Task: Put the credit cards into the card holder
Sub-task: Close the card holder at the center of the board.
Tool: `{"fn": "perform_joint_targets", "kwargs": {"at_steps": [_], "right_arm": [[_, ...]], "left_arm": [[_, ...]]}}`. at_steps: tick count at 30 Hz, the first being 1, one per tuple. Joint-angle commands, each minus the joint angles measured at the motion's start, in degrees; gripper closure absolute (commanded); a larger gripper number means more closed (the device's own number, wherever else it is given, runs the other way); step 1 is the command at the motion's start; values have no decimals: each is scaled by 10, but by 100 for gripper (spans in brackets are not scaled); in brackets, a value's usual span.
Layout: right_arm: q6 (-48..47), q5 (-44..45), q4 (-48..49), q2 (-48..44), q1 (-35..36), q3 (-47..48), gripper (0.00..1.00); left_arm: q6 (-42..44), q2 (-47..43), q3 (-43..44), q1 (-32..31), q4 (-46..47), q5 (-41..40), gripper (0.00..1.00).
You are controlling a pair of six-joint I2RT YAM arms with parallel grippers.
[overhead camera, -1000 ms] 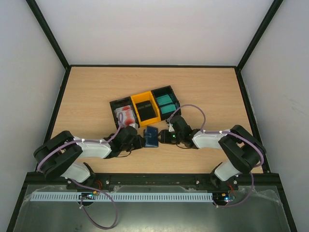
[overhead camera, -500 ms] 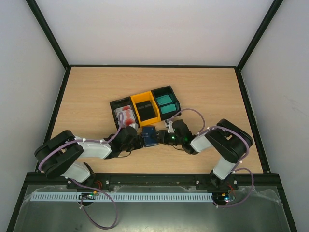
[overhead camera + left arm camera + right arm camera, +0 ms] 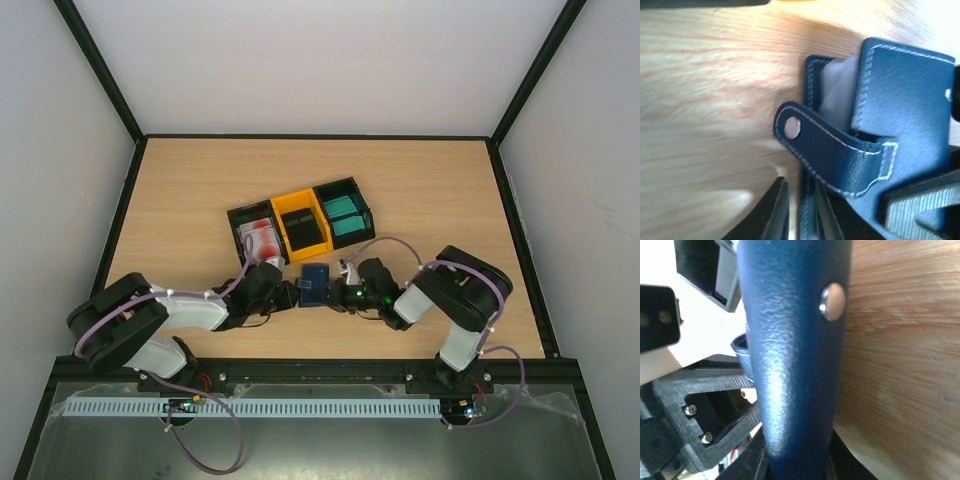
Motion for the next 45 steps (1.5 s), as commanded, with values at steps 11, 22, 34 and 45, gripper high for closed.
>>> {"fn": "perform_joint_targets", "kwargs": {"at_steps": [11,22,34,45], "right_arm": [[-204,281,-650,-288,7,113,98],[-179,610,-1044,-310,14,277,98],[-143,721,-1158,-49,138,390,98],[-226,513,-953,-26,181,420,53]], "left_arm": [[-6,-176,-2,-3,-182,-151,46],[48,-237,52,8,-200,-138,32],[120,-328,125,129,-310,-105,23],[166,-341,159,175,-357,-52,5]]}}
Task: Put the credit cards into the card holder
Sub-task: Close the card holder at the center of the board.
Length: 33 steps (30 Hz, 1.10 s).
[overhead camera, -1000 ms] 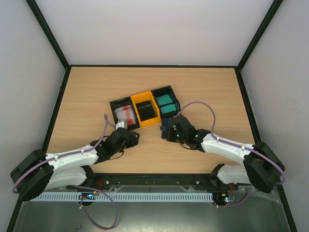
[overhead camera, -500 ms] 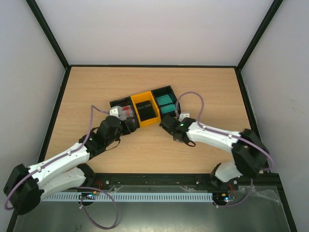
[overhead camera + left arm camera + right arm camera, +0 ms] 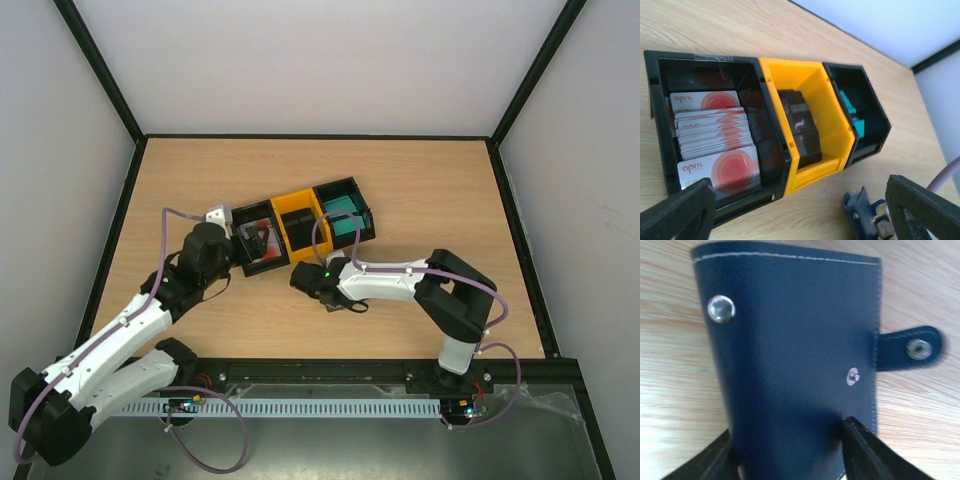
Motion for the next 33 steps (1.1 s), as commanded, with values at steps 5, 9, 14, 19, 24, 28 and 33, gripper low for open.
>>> {"fn": "perform_joint_targets", "kwargs": {"at_steps": [5,9,14,19,24,28,33], "right_arm": [[-11,-163,176,-47,1,13,39],[20,-155,215,-100,-10,-1,36],[40,-95,210,-189,-70,-69,40],[14,-65,195,-263,-135,-124,45],[-29,-123,224,-265,-176,-156,47],[-45,-163,270,-245,-186,-176,60],[-47,-172,305,-235,-190,-192,74]], "left_arm": [[44,-9,-5,27,-22,60,0],[47,-18,-21,32,-13,82,0],[34,-27,-58,32,29,155,0],[-24,0,-113,-10,129,223,8],[-74,68,-122,-119,178,149,11],[-107,145,-119,-162,207,120,15],[-129,224,-107,-182,245,114,22]]}}
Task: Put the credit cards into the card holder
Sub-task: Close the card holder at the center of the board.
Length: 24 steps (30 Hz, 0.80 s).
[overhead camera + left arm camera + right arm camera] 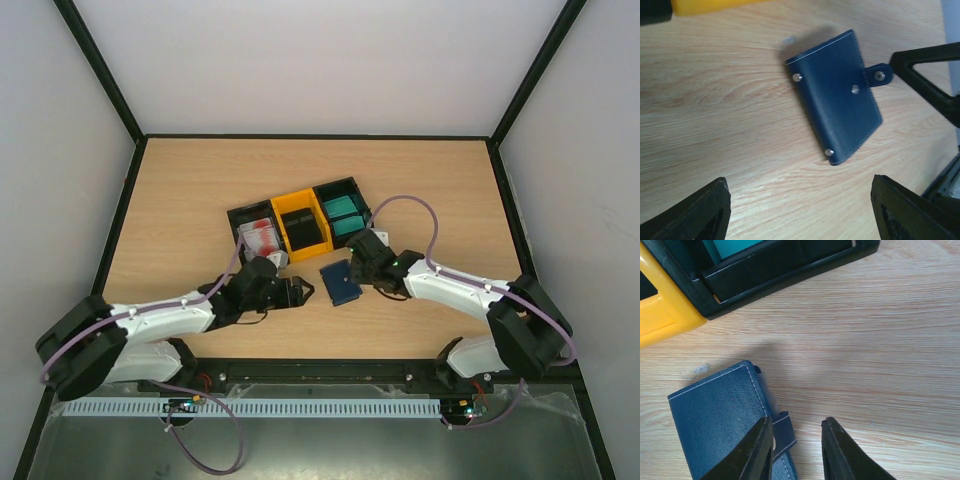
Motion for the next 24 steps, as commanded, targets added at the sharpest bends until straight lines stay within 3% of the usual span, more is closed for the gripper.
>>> {"fn": "perform_joint_targets", "kwargs": {"at_steps": [1,11,14,19,24], "right_arm": [[-12,-14,48,4,-4,-13,74],[-15,-29,61,-12,-4,-26,65],[-18,-37,63,-2,-4,-27,70],[-16,-43,64,11,-4,-24,88],[-15,-48,62,14,-4,-21,93]], "left_arm": [[-30,53,15,-16,49,-25,23],[-33,111,28,-21,65,-28,25],[-35,122,33,-22,66,-29,25],[-35,134,35,-22,67,-30,25],[-35,144,35,-22,70,-30,25]]}}
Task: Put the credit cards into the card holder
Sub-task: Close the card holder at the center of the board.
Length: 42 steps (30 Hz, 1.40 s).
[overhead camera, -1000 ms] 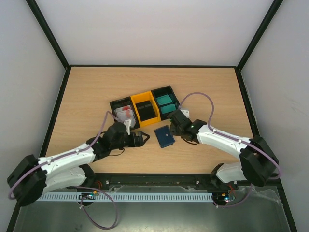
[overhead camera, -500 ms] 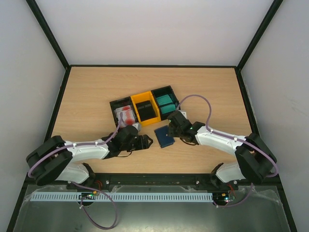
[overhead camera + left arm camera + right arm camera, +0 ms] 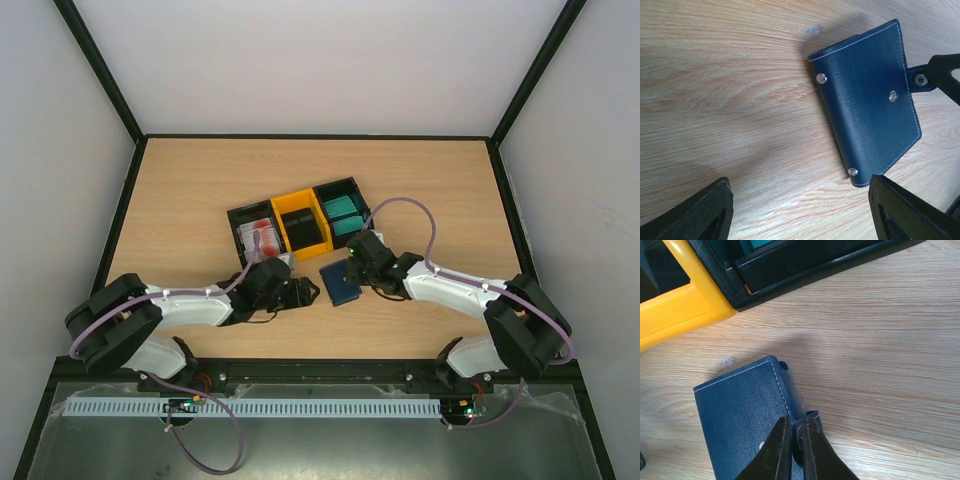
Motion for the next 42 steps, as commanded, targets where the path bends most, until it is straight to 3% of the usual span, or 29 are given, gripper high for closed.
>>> {"fn": "perform_joint_targets", "kwargs": {"at_steps": [1,10,17,24,30,35,42], "right_arm": [[-2,0,5,9,-3,-1,93],[-2,-7,3,4,-3,-3,98],[-7,-52,26,-16,-2,-16,98],[-10,-99,51,-20,-3,-33,98],[8,-42,33,-30,-2,-32,98],[11,-62,52,-39,-3,-38,98],[14,-121,95,-2,-2,-54,98]], "left_arm": [[-1,17,12,-3,12,-8,25],[1,61,48,-5,4,-10,26],[4,82,89,-26,-47,-59,27],[30,130,154,-66,-138,-161,37],[45,175,197,-89,-204,-222,47],[46,190,198,-98,-212,-227,56],[42,185,183,-98,-189,-210,57]]}}
